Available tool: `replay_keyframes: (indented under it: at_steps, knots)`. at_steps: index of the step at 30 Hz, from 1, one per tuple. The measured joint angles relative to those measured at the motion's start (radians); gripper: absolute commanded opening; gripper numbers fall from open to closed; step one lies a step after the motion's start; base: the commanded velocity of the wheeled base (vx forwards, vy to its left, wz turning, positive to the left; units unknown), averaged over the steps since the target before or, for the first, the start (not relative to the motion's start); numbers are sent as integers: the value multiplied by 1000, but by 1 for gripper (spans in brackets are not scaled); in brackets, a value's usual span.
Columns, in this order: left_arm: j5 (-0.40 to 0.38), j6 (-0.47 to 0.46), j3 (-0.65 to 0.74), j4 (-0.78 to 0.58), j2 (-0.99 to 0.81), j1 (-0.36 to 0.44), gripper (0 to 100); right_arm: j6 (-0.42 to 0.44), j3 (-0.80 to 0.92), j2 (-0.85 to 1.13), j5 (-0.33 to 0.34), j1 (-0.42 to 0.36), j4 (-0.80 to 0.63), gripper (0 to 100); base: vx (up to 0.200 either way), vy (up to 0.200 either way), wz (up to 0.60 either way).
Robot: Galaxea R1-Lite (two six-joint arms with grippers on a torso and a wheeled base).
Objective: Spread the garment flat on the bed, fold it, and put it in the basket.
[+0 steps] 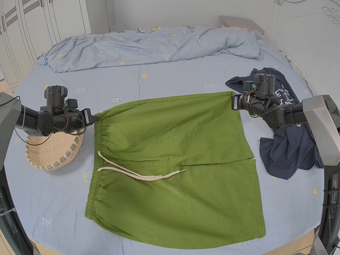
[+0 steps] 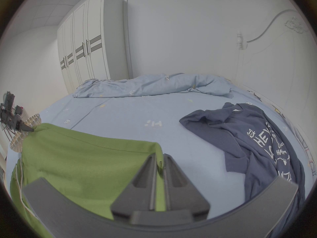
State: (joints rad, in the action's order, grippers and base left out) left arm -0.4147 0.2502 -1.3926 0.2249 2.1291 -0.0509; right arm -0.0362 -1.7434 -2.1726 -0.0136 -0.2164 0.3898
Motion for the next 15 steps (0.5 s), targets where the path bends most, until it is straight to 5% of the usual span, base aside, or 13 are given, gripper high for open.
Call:
replay_keyframes:
  at_steps: [15]
  knots:
    - [0,-30,7,3,-5,30,100,0,0,-7,-1,-18,3,100,0,0,0]
